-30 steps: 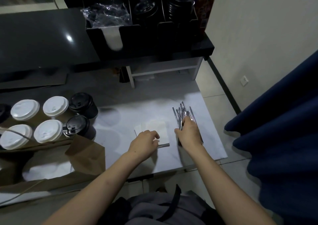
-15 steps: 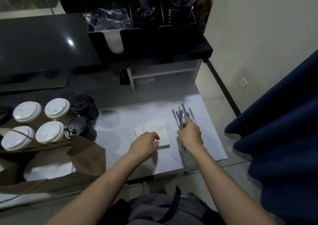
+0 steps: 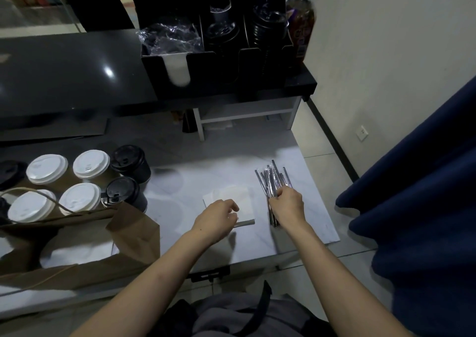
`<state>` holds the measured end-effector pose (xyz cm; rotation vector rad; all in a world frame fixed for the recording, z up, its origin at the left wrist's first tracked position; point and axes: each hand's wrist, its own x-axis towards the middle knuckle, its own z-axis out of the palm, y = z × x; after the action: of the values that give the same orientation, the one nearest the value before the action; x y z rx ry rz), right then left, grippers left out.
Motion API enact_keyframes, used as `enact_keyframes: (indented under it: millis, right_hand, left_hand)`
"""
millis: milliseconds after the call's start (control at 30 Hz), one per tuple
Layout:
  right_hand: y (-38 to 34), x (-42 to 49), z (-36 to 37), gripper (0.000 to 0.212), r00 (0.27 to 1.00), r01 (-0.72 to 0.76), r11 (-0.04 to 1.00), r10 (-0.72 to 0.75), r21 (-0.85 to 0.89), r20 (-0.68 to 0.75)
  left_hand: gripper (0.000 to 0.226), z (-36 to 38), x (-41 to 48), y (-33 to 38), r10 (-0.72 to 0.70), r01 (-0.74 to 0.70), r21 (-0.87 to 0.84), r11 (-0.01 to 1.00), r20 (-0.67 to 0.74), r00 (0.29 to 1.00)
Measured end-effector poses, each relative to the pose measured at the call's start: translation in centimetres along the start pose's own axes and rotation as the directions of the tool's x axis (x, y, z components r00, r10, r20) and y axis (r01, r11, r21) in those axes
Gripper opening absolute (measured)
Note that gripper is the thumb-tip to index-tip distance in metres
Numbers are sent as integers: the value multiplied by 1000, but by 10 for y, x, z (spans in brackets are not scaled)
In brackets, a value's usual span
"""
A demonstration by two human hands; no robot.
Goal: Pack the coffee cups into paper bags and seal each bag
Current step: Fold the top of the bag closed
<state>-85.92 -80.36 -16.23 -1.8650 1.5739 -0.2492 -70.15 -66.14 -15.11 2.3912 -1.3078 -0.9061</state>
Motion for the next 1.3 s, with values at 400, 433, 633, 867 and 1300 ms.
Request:
enact_keyframes:
  millis: [400, 433, 633, 867, 1300]
  right_hand:
    - [-6, 3, 3, 34, 998, 45, 982, -38, -184, 40]
    - [-6, 3, 2, 34, 999, 38, 982, -31, -183, 42]
    - [-9, 2, 1, 37, 999, -5, 989, 13, -150, 52]
    - [-8, -2, -3, 30, 998, -46, 994, 51, -103, 41]
    - [-32, -10, -31, 20, 996, 68, 988, -60, 140, -64]
  left_hand:
    - [28, 0, -4, 3, -33, 33, 14, 999, 4, 999]
    - [28, 0, -4, 3, -37, 37, 12, 999, 5, 999]
    - [26, -2, -5, 5, -60, 60, 4, 998, 6, 998]
    - [28, -9, -9, 9, -58, 58, -4, 998, 0, 998]
    - [28, -41, -29, 22, 27, -33, -58, 998, -109, 994]
